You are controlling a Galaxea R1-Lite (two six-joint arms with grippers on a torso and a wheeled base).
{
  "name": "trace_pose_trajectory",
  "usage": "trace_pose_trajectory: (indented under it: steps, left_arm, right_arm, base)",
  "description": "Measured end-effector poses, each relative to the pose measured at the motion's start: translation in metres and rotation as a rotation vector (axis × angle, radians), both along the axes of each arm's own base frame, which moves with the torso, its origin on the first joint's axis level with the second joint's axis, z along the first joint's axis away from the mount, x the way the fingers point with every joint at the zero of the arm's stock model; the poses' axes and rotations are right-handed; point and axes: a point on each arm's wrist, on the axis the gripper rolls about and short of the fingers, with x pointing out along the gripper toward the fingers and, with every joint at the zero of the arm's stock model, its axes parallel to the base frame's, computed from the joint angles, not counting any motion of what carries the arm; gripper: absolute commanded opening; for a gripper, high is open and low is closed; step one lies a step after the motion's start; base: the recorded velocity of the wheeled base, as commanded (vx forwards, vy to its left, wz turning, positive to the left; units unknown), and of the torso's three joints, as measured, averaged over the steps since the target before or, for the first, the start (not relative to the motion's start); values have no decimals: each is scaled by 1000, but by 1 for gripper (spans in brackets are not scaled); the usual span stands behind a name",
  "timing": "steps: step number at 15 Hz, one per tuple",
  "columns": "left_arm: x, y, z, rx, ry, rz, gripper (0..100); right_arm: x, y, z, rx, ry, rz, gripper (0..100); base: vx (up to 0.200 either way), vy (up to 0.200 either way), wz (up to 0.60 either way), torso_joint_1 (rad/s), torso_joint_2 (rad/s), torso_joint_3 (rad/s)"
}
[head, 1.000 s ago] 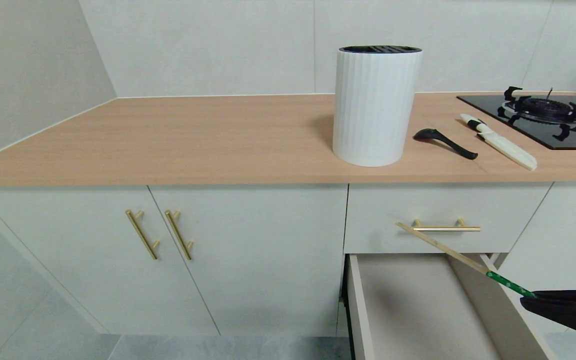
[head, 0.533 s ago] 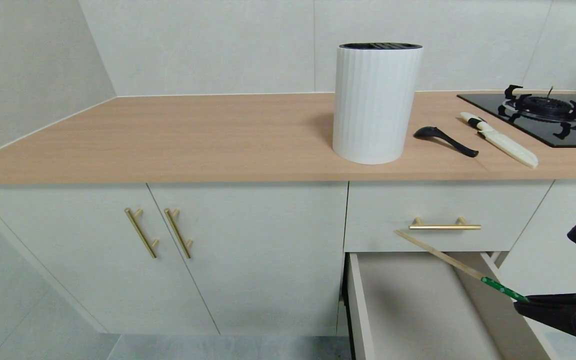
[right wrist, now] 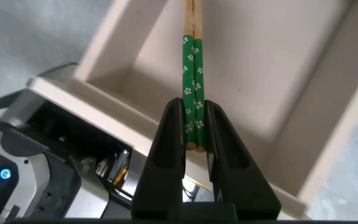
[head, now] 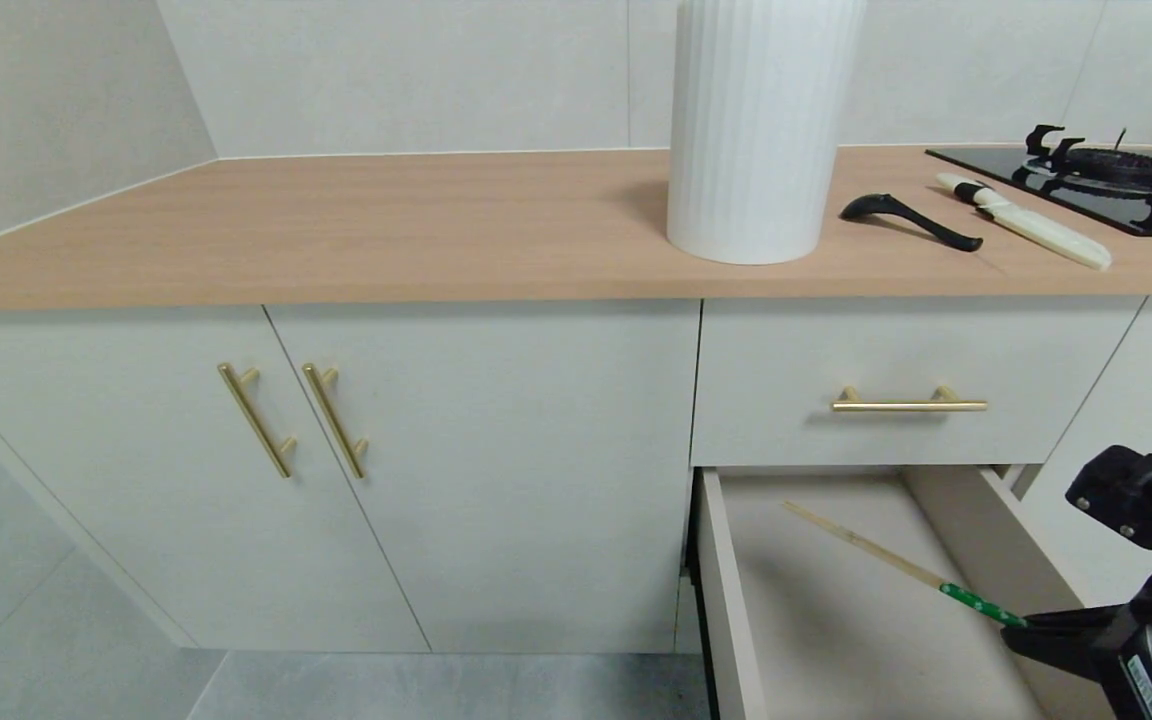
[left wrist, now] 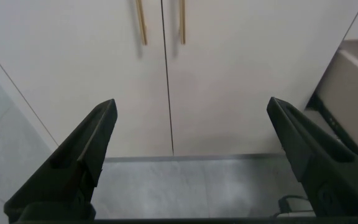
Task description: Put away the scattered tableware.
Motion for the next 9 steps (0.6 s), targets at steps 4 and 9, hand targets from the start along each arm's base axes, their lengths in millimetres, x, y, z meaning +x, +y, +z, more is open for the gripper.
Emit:
trace_pose_trajectory:
  steps: [4,9]
  left_arm:
    - [0,0,0,0,-1,0,100]
    - [0,0,0,0,0,0,100]
  right_arm:
    - [10,5,-10,-27,57,-2,0]
    - [23,11,-18,-31,76,-8,0]
  base:
    - [0,0,0,-7,34,23]
    - [0,0,0,0,0,0]
